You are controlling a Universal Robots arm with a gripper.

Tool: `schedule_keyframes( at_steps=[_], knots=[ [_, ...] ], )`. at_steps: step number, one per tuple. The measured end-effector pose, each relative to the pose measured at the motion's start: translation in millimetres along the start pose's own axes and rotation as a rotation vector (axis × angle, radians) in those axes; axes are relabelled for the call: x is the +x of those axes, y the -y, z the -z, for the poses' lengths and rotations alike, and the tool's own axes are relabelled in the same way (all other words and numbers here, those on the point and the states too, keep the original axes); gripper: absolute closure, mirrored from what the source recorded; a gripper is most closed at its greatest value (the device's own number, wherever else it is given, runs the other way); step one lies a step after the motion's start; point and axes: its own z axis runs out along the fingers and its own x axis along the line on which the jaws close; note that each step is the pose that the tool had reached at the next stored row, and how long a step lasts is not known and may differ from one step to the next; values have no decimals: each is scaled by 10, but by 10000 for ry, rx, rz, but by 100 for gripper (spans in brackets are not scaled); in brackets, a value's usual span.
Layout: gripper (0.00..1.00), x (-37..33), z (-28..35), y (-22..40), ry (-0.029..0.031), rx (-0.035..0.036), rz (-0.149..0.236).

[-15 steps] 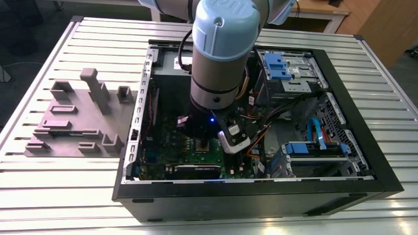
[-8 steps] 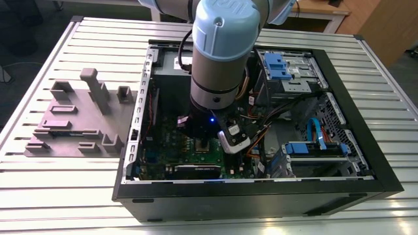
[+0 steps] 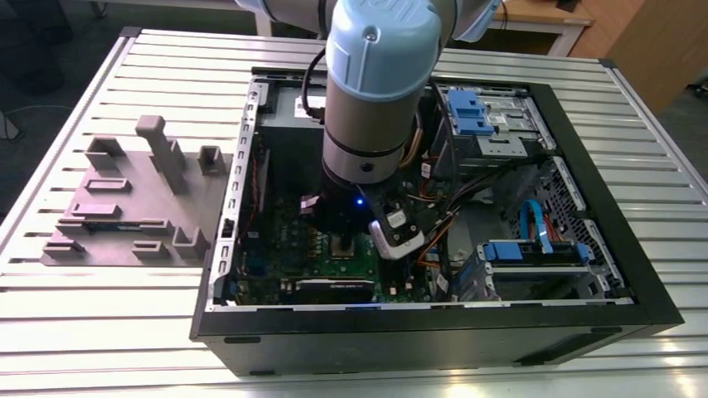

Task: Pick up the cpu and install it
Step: 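Place the cpu into insertion slot, then close the cpu cover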

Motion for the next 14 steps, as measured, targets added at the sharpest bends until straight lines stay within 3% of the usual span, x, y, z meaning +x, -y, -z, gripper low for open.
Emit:
schedule_keyframes(
  at_steps=[14],
  knots=[
    [90,1,36,-1,0,0,0]
  ],
)
